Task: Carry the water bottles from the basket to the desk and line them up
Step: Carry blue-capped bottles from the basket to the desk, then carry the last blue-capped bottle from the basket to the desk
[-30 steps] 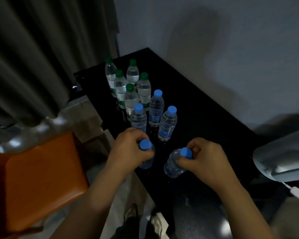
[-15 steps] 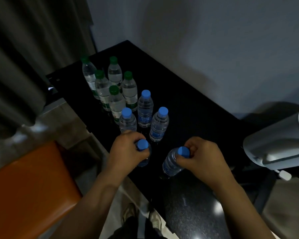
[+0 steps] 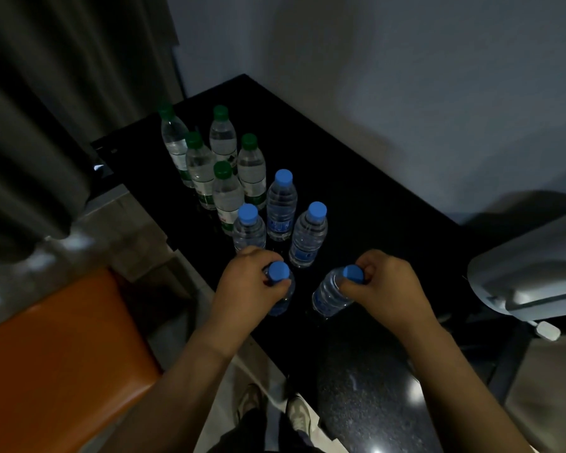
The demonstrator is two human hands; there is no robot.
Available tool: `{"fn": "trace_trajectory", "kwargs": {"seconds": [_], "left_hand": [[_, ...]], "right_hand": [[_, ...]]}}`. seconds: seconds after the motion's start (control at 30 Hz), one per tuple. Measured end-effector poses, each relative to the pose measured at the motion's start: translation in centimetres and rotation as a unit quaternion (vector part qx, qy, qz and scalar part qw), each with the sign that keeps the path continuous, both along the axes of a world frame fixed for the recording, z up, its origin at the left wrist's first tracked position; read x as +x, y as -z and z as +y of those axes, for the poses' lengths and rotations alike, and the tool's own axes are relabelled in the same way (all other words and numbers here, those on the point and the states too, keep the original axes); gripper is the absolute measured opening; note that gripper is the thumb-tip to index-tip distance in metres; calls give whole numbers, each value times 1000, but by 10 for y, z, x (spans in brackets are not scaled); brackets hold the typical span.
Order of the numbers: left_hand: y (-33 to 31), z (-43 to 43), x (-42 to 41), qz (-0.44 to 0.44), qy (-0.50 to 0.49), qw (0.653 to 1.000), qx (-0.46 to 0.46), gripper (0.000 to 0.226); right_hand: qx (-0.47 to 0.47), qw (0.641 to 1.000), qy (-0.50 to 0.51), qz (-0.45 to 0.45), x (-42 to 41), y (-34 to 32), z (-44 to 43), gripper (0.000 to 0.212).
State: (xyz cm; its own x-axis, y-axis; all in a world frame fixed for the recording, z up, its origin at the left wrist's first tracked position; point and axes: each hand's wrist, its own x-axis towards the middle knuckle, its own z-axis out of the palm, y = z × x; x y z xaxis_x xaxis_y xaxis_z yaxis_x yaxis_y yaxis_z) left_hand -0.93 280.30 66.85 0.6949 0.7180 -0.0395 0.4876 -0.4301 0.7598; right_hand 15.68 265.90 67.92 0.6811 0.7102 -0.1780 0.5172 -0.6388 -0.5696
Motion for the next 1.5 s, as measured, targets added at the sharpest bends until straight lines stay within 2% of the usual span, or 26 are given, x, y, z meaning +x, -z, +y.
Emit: {"fn": "trace_trajectory", "kwargs": {"seconds": [0.2,0.33,0.4,0.6,0.8,0.93,1.23,1.5], "left_hand": [[-7,3,4,28,17,999,6,27],[-18,4,5,64,53,996,14,35],[-27,3,5,60,67,996,18,42],[-48,-17,5,45,180,981,51,40],[-31,-41,8,131,331,934,26,40],[-18,-62,14,173,404,898,4,44],[-6,-145,31,201,525,826,44,40],[-4,-261,23,205,599,768,100,40]], "right_hand": [[-65,998,-7,13,0,-6,-4,29],[-128,992,-6,9,-6,-15,-21,56],[-161,987,-3,14,-11,-20,-31,62],[-200,979,15,19,-31,-23,-60,55],[-219,974,64,19,-58,-18,-97,42],[-217,965,141,39,-86,-14,-133,55],[-208,932,284,87,-123,-12,-222,53],[-165,889,406,130,-183,-8,-333,47]]}}
